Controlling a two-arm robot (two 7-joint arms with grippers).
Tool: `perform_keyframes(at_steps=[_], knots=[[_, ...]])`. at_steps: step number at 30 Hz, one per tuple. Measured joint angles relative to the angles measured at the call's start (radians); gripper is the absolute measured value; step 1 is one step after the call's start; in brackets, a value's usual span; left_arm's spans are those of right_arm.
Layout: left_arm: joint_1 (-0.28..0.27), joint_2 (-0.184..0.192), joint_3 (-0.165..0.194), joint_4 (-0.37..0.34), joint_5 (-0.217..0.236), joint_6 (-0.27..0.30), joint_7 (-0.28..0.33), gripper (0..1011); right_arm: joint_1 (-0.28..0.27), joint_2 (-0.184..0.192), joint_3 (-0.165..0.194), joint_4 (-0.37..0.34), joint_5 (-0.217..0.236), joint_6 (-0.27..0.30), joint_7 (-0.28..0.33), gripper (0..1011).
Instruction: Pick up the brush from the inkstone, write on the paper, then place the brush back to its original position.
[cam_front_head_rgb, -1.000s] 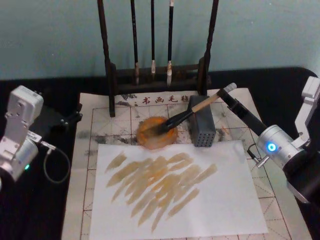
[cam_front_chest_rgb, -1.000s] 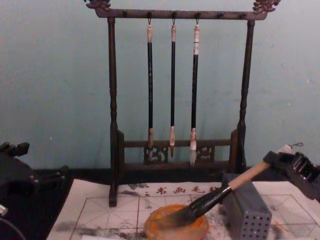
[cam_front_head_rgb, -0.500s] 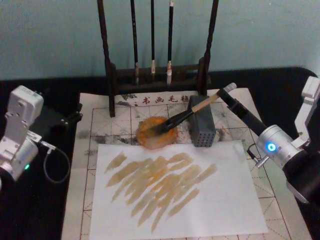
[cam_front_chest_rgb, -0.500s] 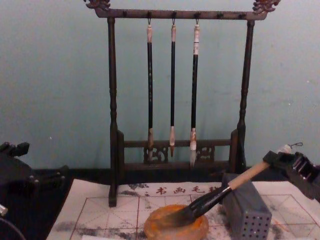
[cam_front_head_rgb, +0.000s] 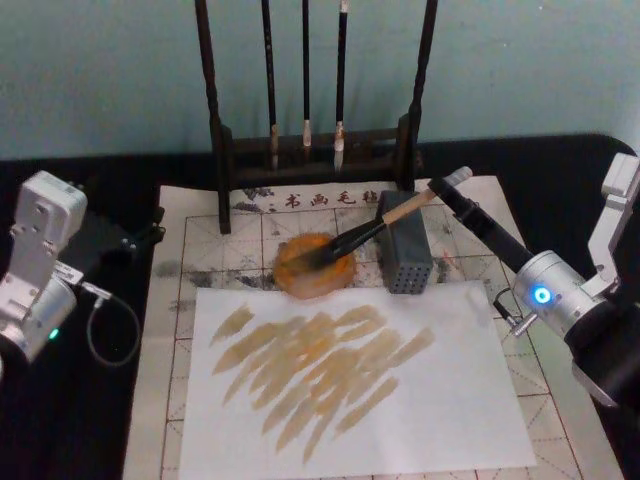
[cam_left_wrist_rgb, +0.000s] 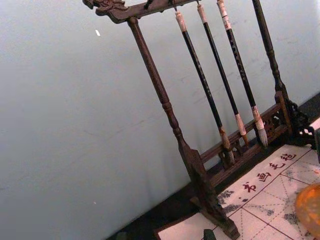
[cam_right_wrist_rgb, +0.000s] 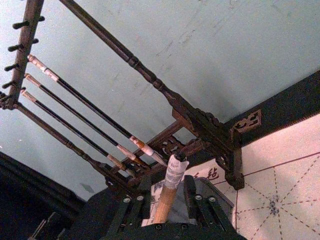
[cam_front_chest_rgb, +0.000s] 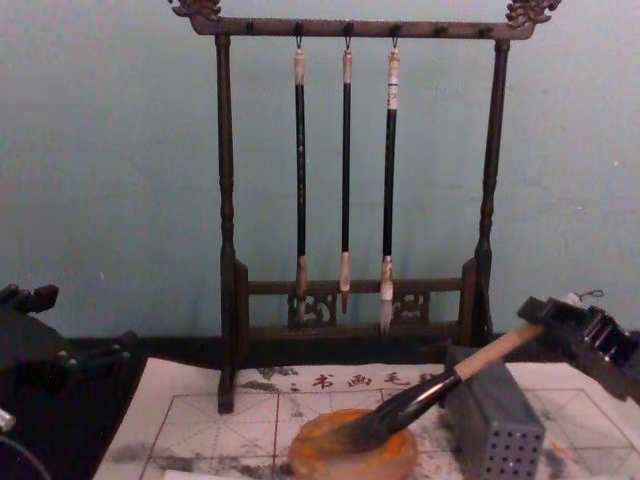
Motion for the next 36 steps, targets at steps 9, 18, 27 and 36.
perform_keyframes(at_steps=[9,18,27,36], knots=[[0.000,0.000,0.000,0.000,0.000,0.000,0.000,1001,0.000,0.000,0.001,0.000,0.000,-0.001,0.001,685],[0.000,0.000,0.000,0.000,0.000,0.000,0.000,1001,0.000,0.000,0.001,0.000,0.000,-0.001,0.001,957],[0.000,0.000,0.000,0.000,0.000,0.000,0.000,1001,-0.001,0.001,0.003,-0.003,0.003,-0.015,0.004,1000],[0.000,0.000,0.000,0.000,0.000,0.000,0.000,1001,-0.018,0.021,0.004,-0.030,0.018,-0.020,0.013,1000]])
